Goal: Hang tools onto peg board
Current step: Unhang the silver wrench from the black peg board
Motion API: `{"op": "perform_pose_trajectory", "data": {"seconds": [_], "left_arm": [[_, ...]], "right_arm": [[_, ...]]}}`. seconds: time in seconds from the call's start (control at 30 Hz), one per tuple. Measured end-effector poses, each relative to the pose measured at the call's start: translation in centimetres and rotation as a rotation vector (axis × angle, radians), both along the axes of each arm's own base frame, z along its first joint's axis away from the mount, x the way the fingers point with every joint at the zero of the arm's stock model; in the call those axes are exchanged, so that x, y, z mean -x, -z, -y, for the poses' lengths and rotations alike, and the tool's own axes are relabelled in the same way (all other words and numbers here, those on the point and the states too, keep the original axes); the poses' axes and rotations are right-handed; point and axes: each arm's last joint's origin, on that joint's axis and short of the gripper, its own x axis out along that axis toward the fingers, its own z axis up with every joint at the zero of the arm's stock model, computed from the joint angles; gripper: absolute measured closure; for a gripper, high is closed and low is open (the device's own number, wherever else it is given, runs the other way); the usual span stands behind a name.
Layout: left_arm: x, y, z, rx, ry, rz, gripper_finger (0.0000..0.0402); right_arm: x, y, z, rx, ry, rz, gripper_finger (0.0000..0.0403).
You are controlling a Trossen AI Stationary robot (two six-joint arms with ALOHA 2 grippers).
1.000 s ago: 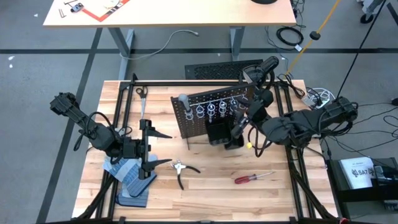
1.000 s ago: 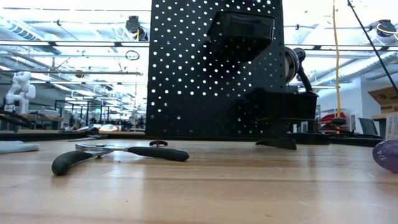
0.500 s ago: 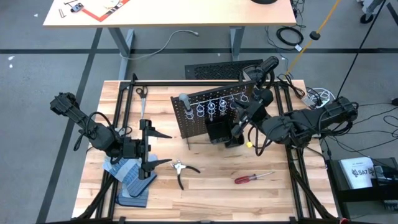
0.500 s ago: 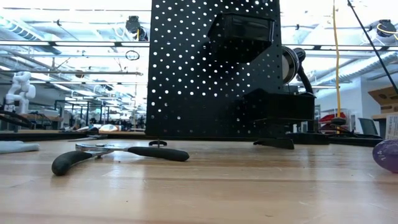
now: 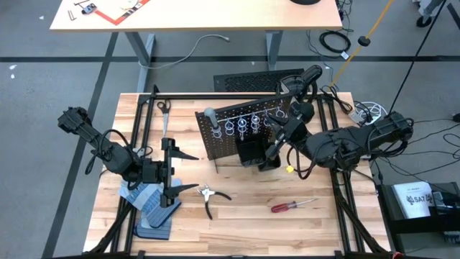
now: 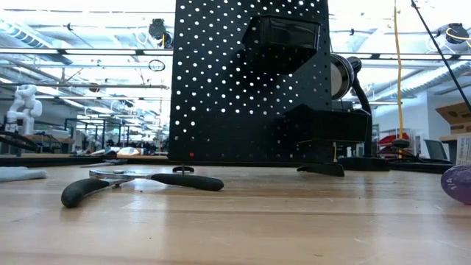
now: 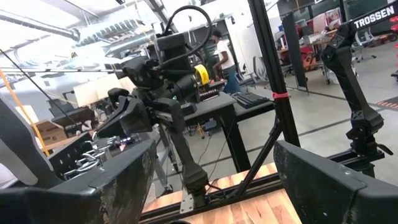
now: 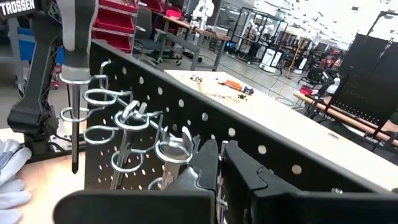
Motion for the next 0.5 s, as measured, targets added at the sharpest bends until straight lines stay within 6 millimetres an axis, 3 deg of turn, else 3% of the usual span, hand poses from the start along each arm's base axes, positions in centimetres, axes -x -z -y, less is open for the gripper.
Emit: {"op": "perform_pose_trajectory", "data": {"seconds": [0.5], "left_arm": [[0.0,0.1,0.0,-0.004,0.0,-0.005,0.0068]], "right_arm": [[-0.1,-2.0,-0.2,0.108,-0.013,0.051,0.0403]]}}
